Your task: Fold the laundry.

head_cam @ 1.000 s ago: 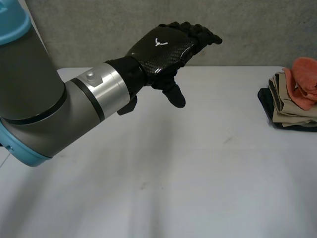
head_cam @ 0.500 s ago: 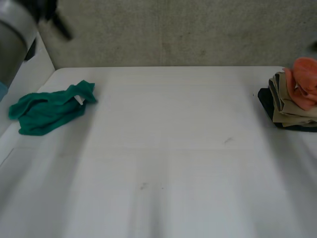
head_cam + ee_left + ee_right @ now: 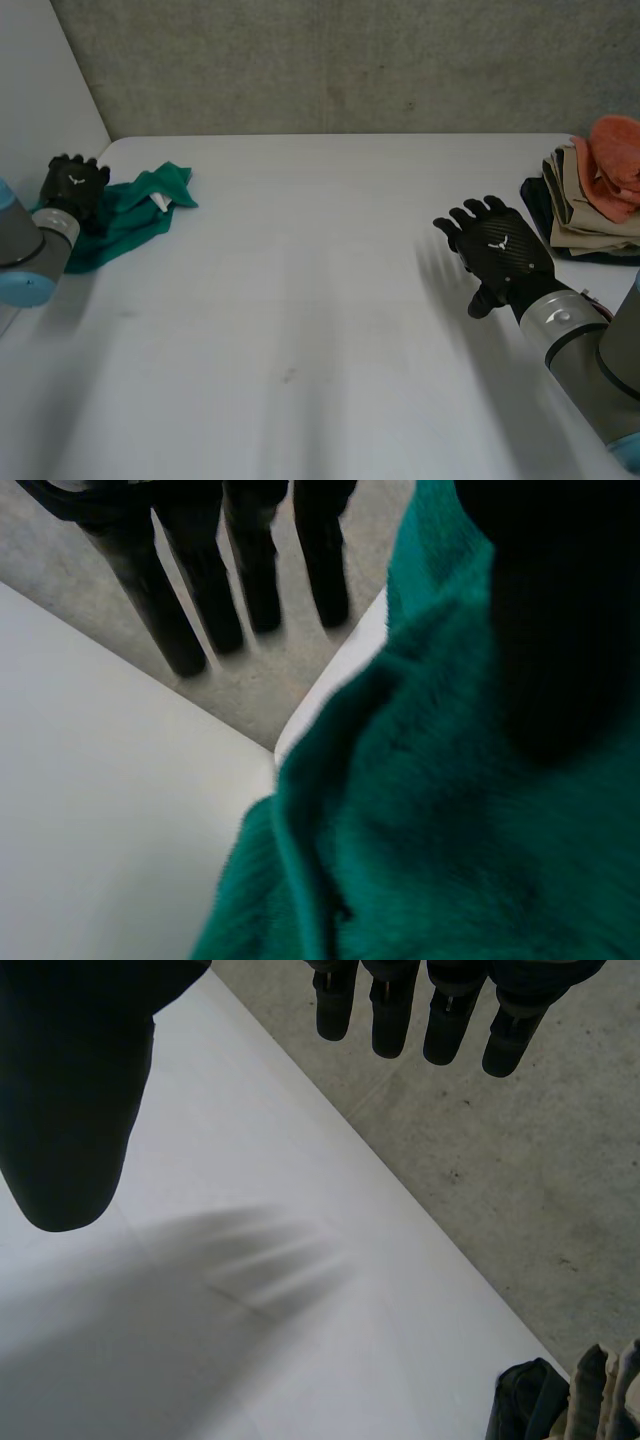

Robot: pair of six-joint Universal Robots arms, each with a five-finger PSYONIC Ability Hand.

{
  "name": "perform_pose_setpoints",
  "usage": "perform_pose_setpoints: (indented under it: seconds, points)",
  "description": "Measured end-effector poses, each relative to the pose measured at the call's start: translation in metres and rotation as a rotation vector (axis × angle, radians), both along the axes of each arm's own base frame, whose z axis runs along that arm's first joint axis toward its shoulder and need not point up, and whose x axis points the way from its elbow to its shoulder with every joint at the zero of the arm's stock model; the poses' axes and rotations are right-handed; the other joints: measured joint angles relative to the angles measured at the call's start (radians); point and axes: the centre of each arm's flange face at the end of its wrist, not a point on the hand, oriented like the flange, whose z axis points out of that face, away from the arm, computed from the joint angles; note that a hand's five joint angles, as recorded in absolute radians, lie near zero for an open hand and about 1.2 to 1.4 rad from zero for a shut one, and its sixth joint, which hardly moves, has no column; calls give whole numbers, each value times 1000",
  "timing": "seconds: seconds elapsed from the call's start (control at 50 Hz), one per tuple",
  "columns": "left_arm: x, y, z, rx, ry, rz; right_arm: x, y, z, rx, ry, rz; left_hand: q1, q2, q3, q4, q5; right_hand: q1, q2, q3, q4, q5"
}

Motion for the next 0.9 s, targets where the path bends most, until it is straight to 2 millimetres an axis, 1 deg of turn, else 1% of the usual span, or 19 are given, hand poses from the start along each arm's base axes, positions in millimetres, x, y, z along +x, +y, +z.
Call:
perform_pose_setpoints:
  seconds: [0.04, 0.08, 0.12, 0.16, 0.2, 0.24, 0.26, 0.32, 0.42, 0.46, 0.52, 0.54, 0.58, 0.62, 0.68, 0.76, 0.8, 0.86, 0.9]
  points:
    - [1, -4, -7, -5, 3, -11, -1, 0, -1, 1, 0, -2, 253, 194, 192, 215, 204, 0, 0, 0, 0, 0]
    - [-1, -6, -9, -11, 8, -18, -1, 0, -1, 1, -1, -4, 678, 607, 598, 624, 599, 0, 0, 0, 0, 0]
    - [-5, -7, -1, -29, 17, -23, -1, 0, -1, 0, -1, -6, 702, 739, 730, 758, 685, 0, 0, 0, 0, 0]
    - [-12, -5, 15, -55, 31, -31, -2, 0, -1, -1, -2, -8, 702, 751, 745, 774, 685, 0, 0, 0, 0, 0]
    - [-20, -1, 37, -89, 55, -43, -3, 0, -1, -2, -2, -10, 702, 752, 747, 774, 685, 0, 0, 0, 0, 0]
    - [-32, 10, 74, -148, 102, -64, -3, -1, -2, -4, -3, -13, 702, 752, 747, 774, 685, 0, 0, 0, 0, 0]
    - [-34, 11, 79, -155, 109, -66, -3, -1, -2, -5, -3, -13, 702, 752, 747, 774, 685, 0, 0, 0, 0, 0]
    - [-51, 37, 135, -237, 205, -112, -4, -2, -2, -10, -5, -16, 702, 753, 747, 775, 685, 0, 0, 0, 0, 0]
    - [-79, 85, 197, -297, 362, -214, -5, -4, -1, -16, -7, -23, 702, 754, 748, 775, 685, 0, 0, 0, 0, 0]
    - [-98, 117, 226, -308, 462, -291, -7, -5, 0, -18, -8, -31, 702, 754, 748, 775, 685, 0, 0, 0, 0, 0]
    - [-118, 153, 249, -297, 567, -382, -11, -9, 1, -23, -11, -53, 702, 754, 748, 775, 685, 0, 0, 0, 0, 0]
    - [-120, 157, 250, -295, 577, -392, -12, -9, 2, -24, -12, -56, 702, 754, 748, 775, 685, 0, 0, 0, 0, 0]
    - [-139, 189, 260, -257, 661, -477, -17, -14, 4, -31, -16, -88, 702, 754, 748, 778, 685, 0, 0, 0, 0, 0]
    - [-152, 206, 258, -217, 699, -524, -21, -17, 6, -36, -19, -114, 702, 754, 749, 778, 685, 0, 0, 0, 0, 0]
    - [-175, 228, 242, -127, 734, -584, -27, -22, 9, -44, -24, -154, 702, 754, 749, 779, 685, 0, 0, 0, 0, 0]
    - [-215, 252, 186, 75, 721, -641, -33, -26, 14, -54, -30, -195, 702, 755, 749, 779, 685, 0, 0, 0, 0, 0]
    - [-236, 267, 147, 203, 683, -660, -36, -27, 15, -56, -33, -207, 702, 755, 749, 779, 685, 0, 0, 0, 0, 0]
    - [-257, 286, 103, 335, 622, -677, -37, -27, 17, -56, -40, -216, 691, 740, 743, 772, 680, 0, 0, 0, 0, 0]
    - [-265, 295, 85, 388, 589, -685, -37, -27, 18, -52, -46, -218, 452, 504, 503, 526, 477, 0, 0, 0, 0, 0]
